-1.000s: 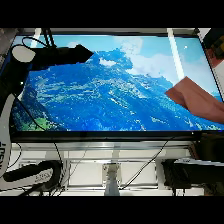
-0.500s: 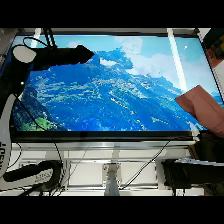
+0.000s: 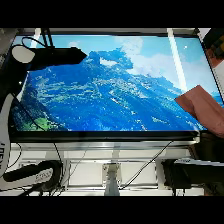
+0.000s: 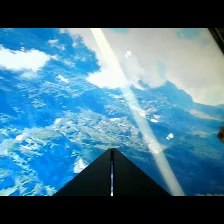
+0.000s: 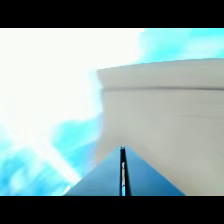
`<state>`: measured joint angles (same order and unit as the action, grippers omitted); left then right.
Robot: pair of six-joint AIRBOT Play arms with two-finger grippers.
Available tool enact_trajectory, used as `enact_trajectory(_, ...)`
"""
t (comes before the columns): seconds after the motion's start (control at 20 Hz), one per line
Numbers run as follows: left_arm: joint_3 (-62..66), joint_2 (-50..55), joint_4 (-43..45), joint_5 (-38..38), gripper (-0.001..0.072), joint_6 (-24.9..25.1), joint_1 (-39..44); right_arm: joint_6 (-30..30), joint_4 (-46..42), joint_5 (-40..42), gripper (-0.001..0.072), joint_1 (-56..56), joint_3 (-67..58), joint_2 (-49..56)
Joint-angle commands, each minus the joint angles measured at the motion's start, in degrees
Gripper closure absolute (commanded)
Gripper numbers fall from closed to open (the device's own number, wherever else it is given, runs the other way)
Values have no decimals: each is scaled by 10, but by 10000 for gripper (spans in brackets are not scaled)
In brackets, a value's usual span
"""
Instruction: Fold the clothes and pants, and hang the long-sleeved shirts on hangers.
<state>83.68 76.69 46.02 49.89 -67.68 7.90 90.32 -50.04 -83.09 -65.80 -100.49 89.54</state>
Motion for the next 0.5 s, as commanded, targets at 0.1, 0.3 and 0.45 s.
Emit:
enact_trajectory(0.1, 1, -19, 33, 107, 700, -22, -131, -31, 144, -15, 698, 220, -31, 1)
enact_trajectory(0.3, 1, -33, 35, 197, 701, -22, -250, -45, 124, 34, 699, 397, -31, 2)
enact_trajectory(0.45, 1, -34, 33, 240, 700, -22, -286, -45, 105, 38, 699, 470, -31, 2)
